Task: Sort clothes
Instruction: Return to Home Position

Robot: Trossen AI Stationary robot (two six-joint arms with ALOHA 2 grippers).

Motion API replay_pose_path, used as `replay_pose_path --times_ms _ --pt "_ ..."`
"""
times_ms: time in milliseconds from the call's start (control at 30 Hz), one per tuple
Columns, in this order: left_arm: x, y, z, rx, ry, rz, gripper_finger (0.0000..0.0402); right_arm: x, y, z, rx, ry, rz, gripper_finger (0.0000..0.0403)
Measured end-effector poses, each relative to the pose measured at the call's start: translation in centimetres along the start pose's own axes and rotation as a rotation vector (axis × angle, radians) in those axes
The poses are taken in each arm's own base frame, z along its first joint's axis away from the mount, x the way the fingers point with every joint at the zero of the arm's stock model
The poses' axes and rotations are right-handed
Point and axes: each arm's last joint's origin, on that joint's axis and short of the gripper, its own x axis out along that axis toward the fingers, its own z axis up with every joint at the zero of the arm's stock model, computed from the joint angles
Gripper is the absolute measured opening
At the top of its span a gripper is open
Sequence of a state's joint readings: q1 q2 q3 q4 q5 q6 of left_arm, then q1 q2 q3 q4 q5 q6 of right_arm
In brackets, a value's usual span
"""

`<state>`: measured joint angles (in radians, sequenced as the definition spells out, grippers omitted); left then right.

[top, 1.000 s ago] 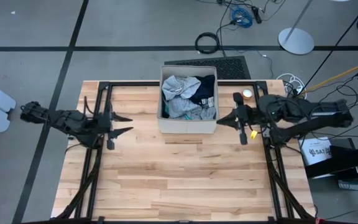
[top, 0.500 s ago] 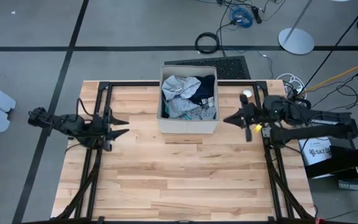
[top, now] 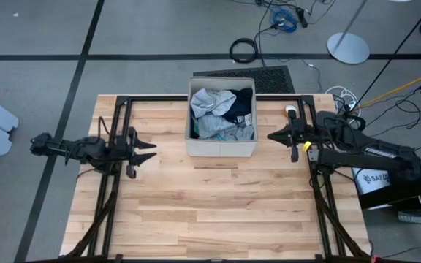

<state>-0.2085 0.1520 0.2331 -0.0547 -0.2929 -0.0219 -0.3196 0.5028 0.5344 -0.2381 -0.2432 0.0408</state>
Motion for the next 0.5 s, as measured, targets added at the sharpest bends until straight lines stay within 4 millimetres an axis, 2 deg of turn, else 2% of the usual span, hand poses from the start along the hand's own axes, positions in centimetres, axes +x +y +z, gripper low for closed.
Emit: replay_pose_path --times_ms 200,400,500 --pt "0.6 0.3 -1.7 -0.028 -0.012 -0.043 0.0145 0.5 -0.3 -1.5 0.033 0.008 0.084 0.0" --pt "1.0 0.9 -3.3 -0.066 0.003 -0.048 0.0145 0.9 -1.1 -3.3 0.061 0.048 0.05 0.0" --pt "1.1 1.0 -3.7 -0.075 -0.002 -0.085 0.0145 1.2 -1.2 -4.1 0.062 0.04 0.094 0.0"
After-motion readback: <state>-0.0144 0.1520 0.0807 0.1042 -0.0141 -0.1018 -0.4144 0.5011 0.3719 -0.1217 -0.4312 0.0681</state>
